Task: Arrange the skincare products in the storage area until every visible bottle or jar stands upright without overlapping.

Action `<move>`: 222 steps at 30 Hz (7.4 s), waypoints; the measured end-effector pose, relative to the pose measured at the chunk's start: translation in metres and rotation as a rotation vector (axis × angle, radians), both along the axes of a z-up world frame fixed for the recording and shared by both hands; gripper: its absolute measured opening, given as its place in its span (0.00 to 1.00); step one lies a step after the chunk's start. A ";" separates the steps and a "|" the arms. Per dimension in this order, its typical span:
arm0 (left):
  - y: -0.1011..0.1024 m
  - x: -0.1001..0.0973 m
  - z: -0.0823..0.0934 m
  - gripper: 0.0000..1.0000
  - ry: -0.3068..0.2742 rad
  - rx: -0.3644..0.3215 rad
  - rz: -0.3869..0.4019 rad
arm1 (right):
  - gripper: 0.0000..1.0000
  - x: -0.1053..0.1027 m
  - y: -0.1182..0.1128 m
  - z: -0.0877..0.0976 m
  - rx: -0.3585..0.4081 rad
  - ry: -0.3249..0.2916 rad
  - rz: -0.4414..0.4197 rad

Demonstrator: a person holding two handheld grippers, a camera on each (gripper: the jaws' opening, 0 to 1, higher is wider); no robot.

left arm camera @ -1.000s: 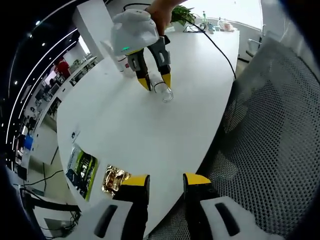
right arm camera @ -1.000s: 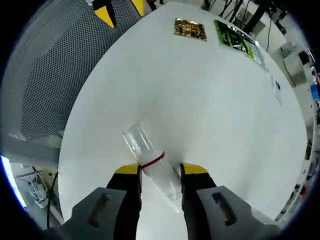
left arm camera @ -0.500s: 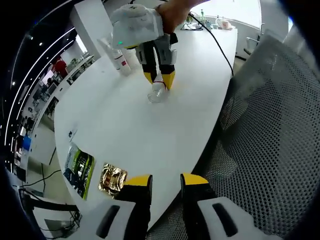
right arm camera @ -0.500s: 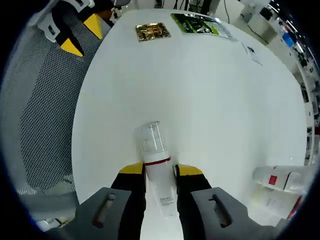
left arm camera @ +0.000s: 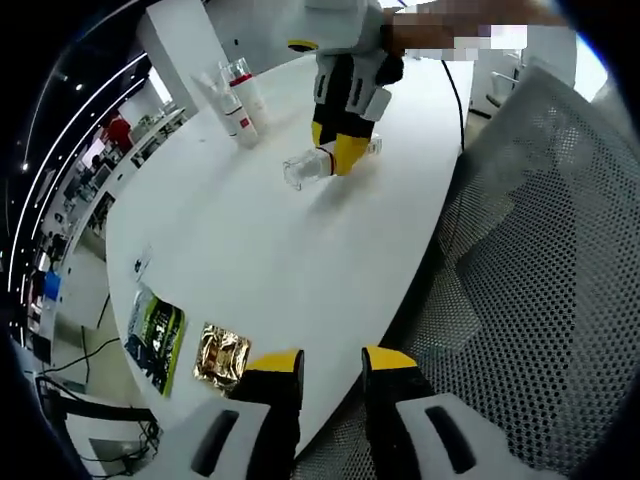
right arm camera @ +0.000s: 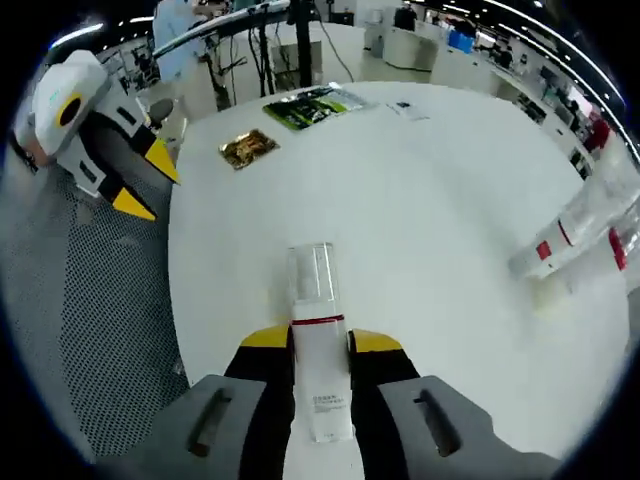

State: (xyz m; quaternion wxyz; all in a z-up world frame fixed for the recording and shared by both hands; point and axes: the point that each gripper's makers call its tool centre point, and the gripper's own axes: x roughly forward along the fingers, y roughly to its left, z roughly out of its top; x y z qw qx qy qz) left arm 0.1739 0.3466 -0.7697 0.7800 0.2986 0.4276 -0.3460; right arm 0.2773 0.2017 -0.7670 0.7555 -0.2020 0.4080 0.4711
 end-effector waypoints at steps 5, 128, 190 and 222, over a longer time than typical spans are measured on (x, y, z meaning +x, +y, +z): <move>0.000 0.006 0.006 0.27 -0.028 -0.030 0.028 | 0.18 -0.005 0.006 0.031 0.215 -0.002 -0.161; -0.097 0.001 0.121 0.23 0.220 -1.028 0.308 | 0.21 -0.081 0.084 0.159 0.763 0.272 -0.375; -0.096 -0.036 0.124 0.33 0.417 -1.067 -0.002 | 0.18 -0.125 0.129 0.159 0.670 0.426 0.010; -0.087 -0.024 0.132 0.24 0.507 -1.187 0.102 | 0.21 -0.102 0.146 0.167 0.853 0.456 -0.190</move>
